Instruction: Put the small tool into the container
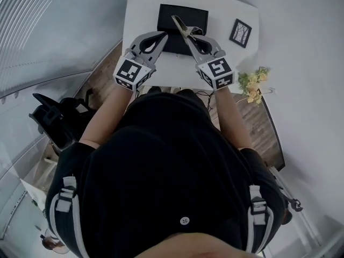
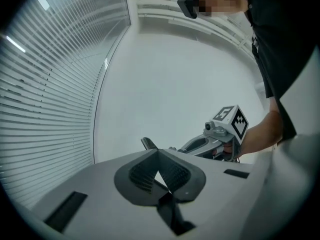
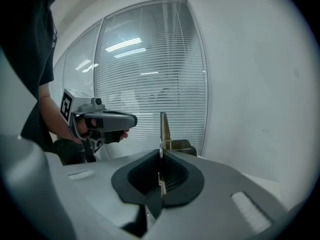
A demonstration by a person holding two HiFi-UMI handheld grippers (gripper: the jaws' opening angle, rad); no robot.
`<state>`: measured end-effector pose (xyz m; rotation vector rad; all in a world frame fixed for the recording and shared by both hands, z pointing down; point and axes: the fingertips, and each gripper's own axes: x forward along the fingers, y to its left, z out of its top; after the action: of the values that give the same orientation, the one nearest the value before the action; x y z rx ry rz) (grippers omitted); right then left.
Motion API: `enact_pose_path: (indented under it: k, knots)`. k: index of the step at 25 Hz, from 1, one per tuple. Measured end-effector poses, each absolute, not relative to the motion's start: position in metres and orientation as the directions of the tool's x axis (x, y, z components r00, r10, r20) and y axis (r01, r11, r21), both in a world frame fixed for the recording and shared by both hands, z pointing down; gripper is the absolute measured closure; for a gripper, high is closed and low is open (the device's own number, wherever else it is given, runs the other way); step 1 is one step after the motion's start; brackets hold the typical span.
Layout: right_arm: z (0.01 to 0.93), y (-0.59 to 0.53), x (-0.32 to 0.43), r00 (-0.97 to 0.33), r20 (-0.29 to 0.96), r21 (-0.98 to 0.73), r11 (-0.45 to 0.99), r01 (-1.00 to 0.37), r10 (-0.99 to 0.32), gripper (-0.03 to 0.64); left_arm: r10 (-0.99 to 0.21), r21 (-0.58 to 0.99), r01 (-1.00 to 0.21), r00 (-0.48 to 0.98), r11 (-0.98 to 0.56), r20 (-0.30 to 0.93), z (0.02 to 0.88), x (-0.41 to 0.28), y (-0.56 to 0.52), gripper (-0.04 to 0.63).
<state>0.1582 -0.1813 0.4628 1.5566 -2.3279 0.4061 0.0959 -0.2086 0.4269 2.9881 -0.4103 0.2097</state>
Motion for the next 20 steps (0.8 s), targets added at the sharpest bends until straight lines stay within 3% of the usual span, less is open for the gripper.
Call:
enact_pose_path:
  k: [7,20]
  knots:
    - [0.502,-0.197,0.174,-0.441,0.505,-0.093,0.461,-0.883,-0.742,0.604,-0.344,0.098,-0.361,0.926,-0.927,0.157,0.441,0.113,-0.222,0.588]
    - [0.595,-0.195,0.176,-0.519,0.733,-0.144,0.646,-0.749,-0.439,0.604,-0.471,0.105,-0.495,0.862,-0.863,0.189,0.468,0.122,-0.229,0.588]
